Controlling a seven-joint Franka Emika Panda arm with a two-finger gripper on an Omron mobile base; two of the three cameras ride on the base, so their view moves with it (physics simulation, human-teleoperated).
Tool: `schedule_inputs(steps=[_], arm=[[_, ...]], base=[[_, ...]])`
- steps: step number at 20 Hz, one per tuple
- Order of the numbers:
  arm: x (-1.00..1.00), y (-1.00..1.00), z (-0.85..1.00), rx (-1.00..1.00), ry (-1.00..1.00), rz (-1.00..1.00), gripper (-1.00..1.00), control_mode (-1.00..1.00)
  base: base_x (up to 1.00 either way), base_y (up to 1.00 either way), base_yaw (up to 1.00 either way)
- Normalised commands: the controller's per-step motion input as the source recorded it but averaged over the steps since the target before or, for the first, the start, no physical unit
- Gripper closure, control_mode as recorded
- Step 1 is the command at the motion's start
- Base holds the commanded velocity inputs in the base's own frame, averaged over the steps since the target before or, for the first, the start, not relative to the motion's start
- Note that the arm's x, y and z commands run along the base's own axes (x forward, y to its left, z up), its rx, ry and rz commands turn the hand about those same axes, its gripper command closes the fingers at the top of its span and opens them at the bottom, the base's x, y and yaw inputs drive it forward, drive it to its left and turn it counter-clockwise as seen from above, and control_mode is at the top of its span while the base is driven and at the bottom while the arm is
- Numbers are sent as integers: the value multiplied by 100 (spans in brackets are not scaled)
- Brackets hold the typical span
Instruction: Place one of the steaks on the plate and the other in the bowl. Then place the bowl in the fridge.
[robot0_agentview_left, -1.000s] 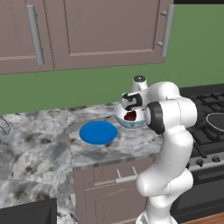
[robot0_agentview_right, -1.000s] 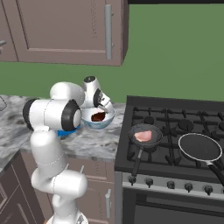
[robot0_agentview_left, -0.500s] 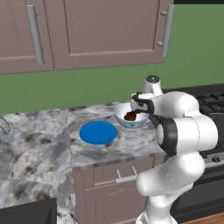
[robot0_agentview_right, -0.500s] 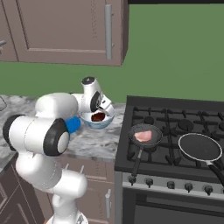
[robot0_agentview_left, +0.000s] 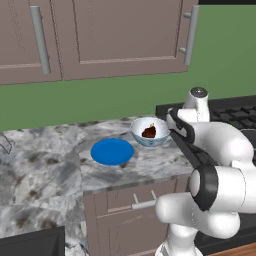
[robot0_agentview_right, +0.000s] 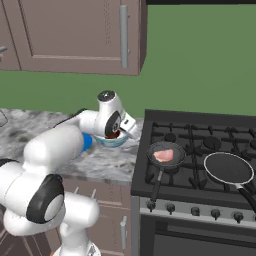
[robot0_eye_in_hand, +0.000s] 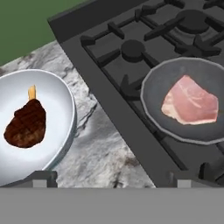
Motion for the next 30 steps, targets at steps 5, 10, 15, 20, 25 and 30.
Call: schedule_inputs(steps=[5, 10, 15, 20, 25, 30], arm=[[2, -93, 17, 0, 13, 0, -100, -100], [38, -94, -1, 5, 30, 0, -100, -100], [32, -68, -7, 4, 34, 0, -100, -100], [4, -17, -30, 6, 21, 0, -100, -100], [0, -1, -35, 5, 9, 1, -100, -100], [3, -2, -36, 2, 4, 0, -100, -100]], base=[[0, 0, 0], [0, 0, 0], [0, 0, 0], [0, 0, 0], [0, 0, 0], [0, 0, 0]])
